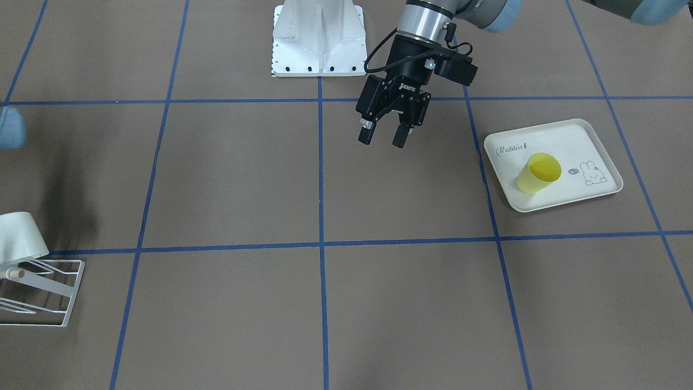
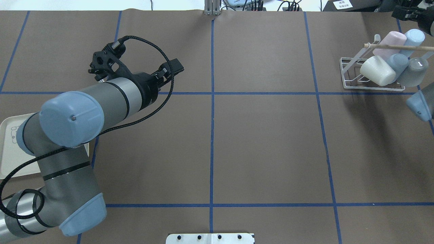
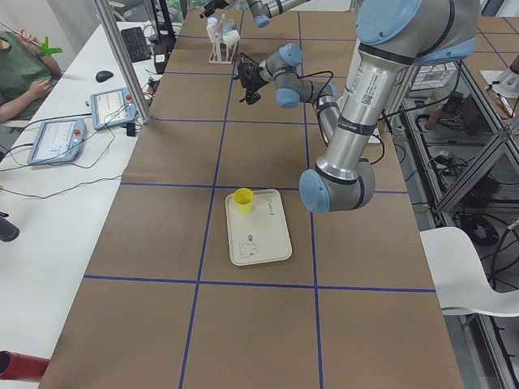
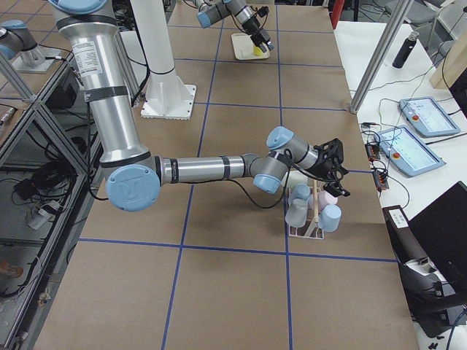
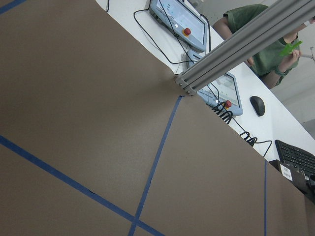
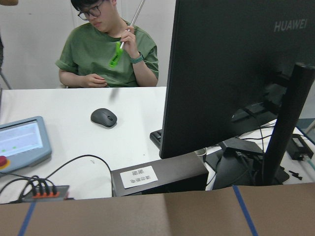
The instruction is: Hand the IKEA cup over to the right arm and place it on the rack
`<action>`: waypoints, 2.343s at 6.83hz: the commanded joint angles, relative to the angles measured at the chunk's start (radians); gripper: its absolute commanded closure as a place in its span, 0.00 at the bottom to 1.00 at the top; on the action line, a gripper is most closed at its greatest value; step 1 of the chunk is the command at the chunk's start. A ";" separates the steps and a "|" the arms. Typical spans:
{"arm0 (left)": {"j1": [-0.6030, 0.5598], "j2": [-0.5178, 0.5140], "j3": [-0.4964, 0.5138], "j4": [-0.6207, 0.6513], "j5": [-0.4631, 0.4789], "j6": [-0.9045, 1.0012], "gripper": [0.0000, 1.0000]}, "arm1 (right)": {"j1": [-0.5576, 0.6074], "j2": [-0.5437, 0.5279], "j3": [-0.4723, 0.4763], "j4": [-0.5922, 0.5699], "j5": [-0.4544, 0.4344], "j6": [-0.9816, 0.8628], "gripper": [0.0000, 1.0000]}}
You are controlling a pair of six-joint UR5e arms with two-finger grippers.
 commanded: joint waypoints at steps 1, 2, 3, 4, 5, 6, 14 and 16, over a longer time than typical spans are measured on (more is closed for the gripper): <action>-0.053 0.049 -0.020 0.010 -0.027 0.099 0.00 | 0.082 -0.004 0.114 0.001 0.262 0.122 0.00; -0.120 0.082 -0.042 0.067 -0.102 0.170 0.00 | 0.082 -0.003 0.184 -0.023 0.332 0.220 0.00; -0.201 0.105 -0.054 0.131 -0.198 0.258 0.00 | 0.078 0.008 0.287 -0.125 0.375 0.312 0.00; -0.273 0.154 -0.057 0.158 -0.301 0.367 0.00 | 0.025 0.037 0.387 -0.223 0.384 0.407 0.00; -0.349 0.238 -0.056 0.158 -0.426 0.502 0.00 | -0.017 0.084 0.438 -0.282 0.384 0.508 0.00; -0.415 0.310 -0.051 0.159 -0.546 0.632 0.00 | -0.063 0.118 0.461 -0.293 0.384 0.580 0.00; -0.484 0.406 0.200 0.199 -0.854 0.856 0.00 | -0.240 0.198 0.461 -0.278 0.374 0.745 0.00; -0.484 0.404 0.222 0.199 -0.854 0.856 0.00 | -0.243 0.198 0.460 -0.278 0.374 0.745 0.00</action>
